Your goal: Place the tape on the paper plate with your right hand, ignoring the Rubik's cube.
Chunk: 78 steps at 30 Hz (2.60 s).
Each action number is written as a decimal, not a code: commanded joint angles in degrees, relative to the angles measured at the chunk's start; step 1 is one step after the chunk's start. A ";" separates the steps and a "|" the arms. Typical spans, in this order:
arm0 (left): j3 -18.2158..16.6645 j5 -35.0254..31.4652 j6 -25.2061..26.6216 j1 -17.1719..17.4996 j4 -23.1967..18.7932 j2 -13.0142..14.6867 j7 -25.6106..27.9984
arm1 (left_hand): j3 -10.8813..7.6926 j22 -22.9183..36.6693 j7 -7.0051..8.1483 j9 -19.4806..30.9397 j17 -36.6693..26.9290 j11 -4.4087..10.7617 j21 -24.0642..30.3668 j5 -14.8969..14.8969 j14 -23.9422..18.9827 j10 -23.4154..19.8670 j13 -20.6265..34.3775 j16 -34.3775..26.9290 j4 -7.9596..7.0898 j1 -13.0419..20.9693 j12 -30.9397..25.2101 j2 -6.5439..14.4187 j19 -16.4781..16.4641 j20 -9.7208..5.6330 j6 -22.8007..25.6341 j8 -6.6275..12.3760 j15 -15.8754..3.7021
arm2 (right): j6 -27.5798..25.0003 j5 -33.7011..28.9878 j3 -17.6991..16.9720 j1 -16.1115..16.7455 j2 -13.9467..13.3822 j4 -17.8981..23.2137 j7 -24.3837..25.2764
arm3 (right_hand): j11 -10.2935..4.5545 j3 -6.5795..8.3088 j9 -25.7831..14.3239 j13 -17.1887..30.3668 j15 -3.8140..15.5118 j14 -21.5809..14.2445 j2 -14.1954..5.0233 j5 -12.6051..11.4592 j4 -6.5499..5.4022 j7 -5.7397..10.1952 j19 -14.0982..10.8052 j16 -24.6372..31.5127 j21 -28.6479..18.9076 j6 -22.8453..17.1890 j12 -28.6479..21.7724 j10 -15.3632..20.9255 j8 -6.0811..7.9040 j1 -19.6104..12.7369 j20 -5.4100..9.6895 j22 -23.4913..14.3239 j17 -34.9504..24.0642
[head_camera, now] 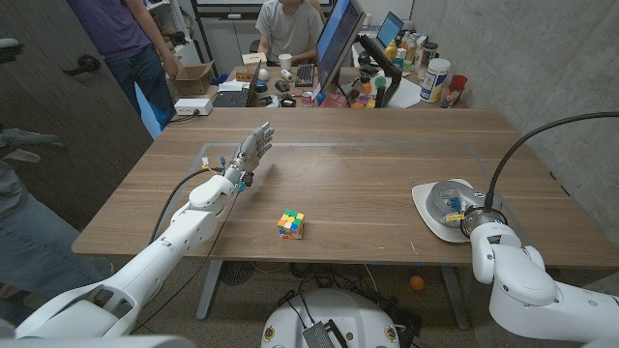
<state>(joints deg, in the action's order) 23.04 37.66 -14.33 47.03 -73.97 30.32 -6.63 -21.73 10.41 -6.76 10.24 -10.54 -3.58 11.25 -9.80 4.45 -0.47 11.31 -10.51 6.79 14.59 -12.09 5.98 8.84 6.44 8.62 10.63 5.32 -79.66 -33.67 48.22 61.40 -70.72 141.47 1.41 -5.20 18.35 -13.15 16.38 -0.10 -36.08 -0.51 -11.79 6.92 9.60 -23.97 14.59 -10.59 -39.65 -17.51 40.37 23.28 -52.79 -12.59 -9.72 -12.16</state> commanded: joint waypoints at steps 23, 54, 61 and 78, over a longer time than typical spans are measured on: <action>-0.04 0.25 -0.41 -0.31 0.79 -0.21 -0.72 | -0.50 0.18 0.05 0.30 -0.08 0.16 0.31 -0.16 0.08 0.18 0.21 -0.42 -0.08 -0.10 -0.24 0.30 0.63 -0.01 0.73 0.53 0.01 | -0.32 -16.35 -3.88 4.14 1.27 1.61 -16.62 | 2.85 -0.39 0.13 0.84 -4.35 6.93 1.59 -1.48 -0.71 -0.88 2.89 -3.04 0.06 8.62 3.91 -9.14 -5.52 5.03 0.09 -0.28 -0.46; 0.39 -0.41 -0.60 -1.61 1.88 -0.46 -1.27 | -0.63 0.18 0.38 0.31 -0.08 -0.04 0.34 -0.16 0.17 0.16 0.21 -0.39 -0.08 -0.14 -0.27 0.30 0.68 0.04 1.00 0.52 0.06 | 1.18 -20.56 -12.57 13.02 4.16 3.85 -7.33 | 4.37 -0.83 -0.45 1.29 -5.60 11.41 2.13 -2.14 -1.31 -1.75 4.20 -2.62 -0.51 10.77 4.69 -12.54 -7.23 8.59 0.28 -0.42 -0.66; 0.20 -1.05 -1.15 -1.09 0.45 0.13 -0.65 | -0.66 0.18 0.34 0.32 -0.08 0.04 0.34 -0.16 0.17 0.13 0.21 -0.39 -0.08 -0.15 -0.28 0.30 0.70 0.06 1.02 0.51 0.06 | 4.58 -14.78 -16.24 14.65 6.67 4.14 2.84 | 4.38 -1.10 -0.56 1.37 -5.51 11.50 1.92 -2.16 -1.91 -1.96 3.53 -2.46 -0.78 10.49 4.63 -12.50 -7.19 9.77 0.27 -0.46 -0.77; -2.99 -0.76 -3.33 4.51 -6.24 4.64 0.94 | -0.77 0.19 0.11 0.32 -0.07 -0.06 0.35 -0.18 0.33 0.28 0.21 -0.34 -0.07 -0.13 -0.23 0.37 0.72 -0.32 1.04 0.47 -0.13 | 19.24 0.79 -23.88 14.39 14.97 2.42 16.81 | 5.13 -2.13 -0.73 1.57 -5.99 12.51 1.82 -2.18 -3.48 -2.63 2.86 -2.45 -0.85 11.03 4.83 -13.25 -7.71 13.22 0.18 -0.41 -0.92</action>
<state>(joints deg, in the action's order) 22.11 36.41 -16.48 48.19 -76.46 32.24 -6.29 -22.13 10.42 -6.44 10.24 -10.52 -3.58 11.25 -9.80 4.45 -0.47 11.31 -10.51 6.72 14.59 -12.09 5.98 9.15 6.13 9.32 10.63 5.32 -68.73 -41.48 28.72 75.38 -60.94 144.94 9.50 -0.38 16.13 -13.73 17.70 -6.21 -24.01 1.52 -13.65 3.89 7.34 -20.74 11.92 -11.08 -28.84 -12.42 27.19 15.58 -40.25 -12.18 -10.01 -12.93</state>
